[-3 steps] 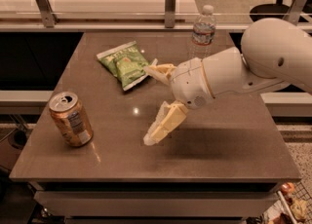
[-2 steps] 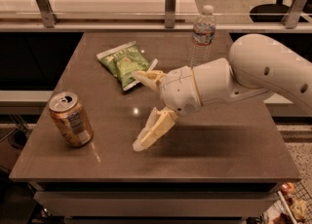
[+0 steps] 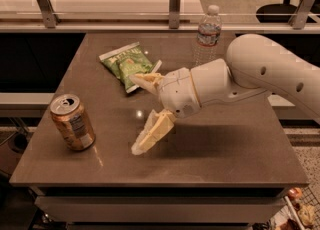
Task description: Pick orange can
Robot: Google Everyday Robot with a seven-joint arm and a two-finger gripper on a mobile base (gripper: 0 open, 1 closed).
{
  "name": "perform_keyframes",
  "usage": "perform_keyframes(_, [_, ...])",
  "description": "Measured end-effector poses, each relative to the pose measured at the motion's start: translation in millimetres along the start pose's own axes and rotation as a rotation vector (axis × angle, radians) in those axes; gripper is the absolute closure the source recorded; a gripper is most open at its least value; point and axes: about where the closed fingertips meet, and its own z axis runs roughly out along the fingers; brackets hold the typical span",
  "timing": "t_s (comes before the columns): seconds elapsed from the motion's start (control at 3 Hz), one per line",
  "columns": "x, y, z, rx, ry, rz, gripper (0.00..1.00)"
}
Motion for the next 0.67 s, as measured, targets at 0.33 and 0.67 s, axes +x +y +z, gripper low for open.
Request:
perform_keyframes(0.33, [-3,2,16,-0.031,-0.001,0.023,0.0])
perform_keyframes(0.67, [-9,5,37,-0.063,-0.005,0.04,0.0])
